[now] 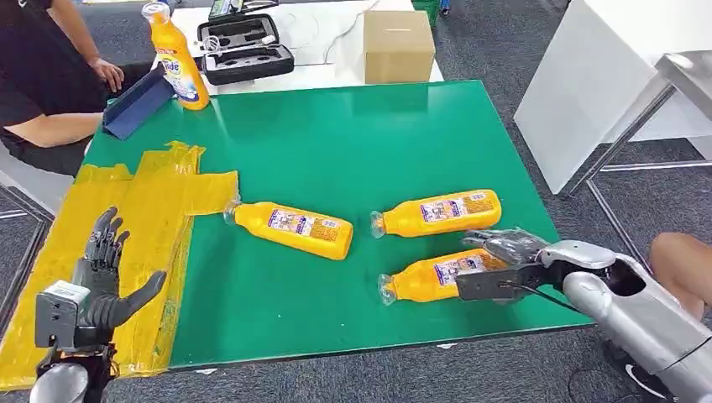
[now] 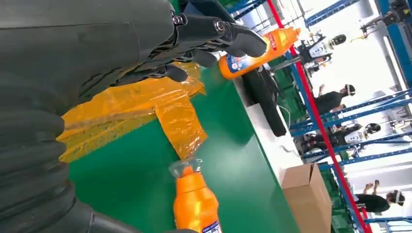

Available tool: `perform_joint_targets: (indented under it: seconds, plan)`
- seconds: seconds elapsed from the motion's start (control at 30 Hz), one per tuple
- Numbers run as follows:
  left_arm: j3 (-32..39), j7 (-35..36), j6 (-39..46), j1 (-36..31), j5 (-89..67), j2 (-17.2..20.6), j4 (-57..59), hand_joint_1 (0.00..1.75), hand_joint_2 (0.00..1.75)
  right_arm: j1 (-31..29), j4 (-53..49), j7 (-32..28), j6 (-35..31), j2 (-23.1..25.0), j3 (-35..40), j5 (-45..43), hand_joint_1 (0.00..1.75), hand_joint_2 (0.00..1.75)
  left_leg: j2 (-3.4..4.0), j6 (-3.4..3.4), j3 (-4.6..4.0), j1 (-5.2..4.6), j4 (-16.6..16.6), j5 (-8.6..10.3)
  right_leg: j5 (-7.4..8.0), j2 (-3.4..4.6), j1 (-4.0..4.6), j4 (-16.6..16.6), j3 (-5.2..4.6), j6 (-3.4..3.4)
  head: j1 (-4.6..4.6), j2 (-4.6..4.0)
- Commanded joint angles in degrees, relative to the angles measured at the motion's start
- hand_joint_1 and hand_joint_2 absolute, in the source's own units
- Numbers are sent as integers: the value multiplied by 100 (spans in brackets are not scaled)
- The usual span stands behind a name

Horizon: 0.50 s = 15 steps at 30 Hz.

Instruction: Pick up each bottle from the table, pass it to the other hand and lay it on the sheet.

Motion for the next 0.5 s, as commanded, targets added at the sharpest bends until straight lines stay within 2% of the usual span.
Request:
perform_joint_targets:
  seconds: [0.03, 0.1, 0.17, 0.27, 0.3, 0.4, 0.47, 0.5]
  plan:
    - [-176, 47, 48, -222, 63, 126, 484, 0, 175, -639, 102, 253, -7, -632, 1273, 415, 0, 175, -6, -4, 30, -1, 1, -11, -14, -14, 2, 1, 32, -8, 2, 0]
    - [-176, 47, 48, -222, 63, 126, 484, 0, 175, -639, 102, 253, -7, -632, 1273, 415, 0, 175, -4, -5, 32, -1, -2, -11, -12, -12, 1, -1, 33, -8, 2, 0]
    - [-176, 71, 82, -210, 89, 125, 458, 0, 175, -608, 214, 352, -158, -618, 1379, 841, 0, 175, 0, -4, 24, 0, -2, -9, -8, -7, 2, -2, 26, -7, 4, 0]
    - [-172, 106, 112, -202, 134, 118, 433, 0, 175, -195, 674, 484, -576, -383, 1269, 1607, 0, 175, -3, -6, 42, 4, -9, -11, -10, -12, 7, -13, 45, -9, 2, 0]
    - [-173, 123, 114, -208, 152, 111, 437, 0, 175, -30, 865, 515, -718, -233, 1165, 1855, 0, 175, -5, -5, 35, 6, -8, -7, -6, -13, 9, -14, 39, -7, 4, 0]
    - [-276, 322, 153, -308, 170, 99, 384, 0, 175, 394, 1874, 945, -1349, 872, 720, 2762, 0, 175, 4, -6, 37, 16, -14, -4, 4, -2, 18, -27, 42, -8, 4, 0]
    - [-231, 302, 152, -239, 167, 76, 401, 0, 175, 606, 2227, 843, -1782, 1263, 319, 2992, 0, 175, 11, -9, 64, 20, -26, -8, 4, 1, 26, -42, 73, -11, 4, 0]
    - [-218, 289, 145, -210, 162, 70, 383, 0, 175, 599, 2244, 840, -1782, 1331, 262, 3059, 0, 175, 19, -8, 51, 19, -21, -8, 6, 10, 25, -34, 56, -10, 4, 0]
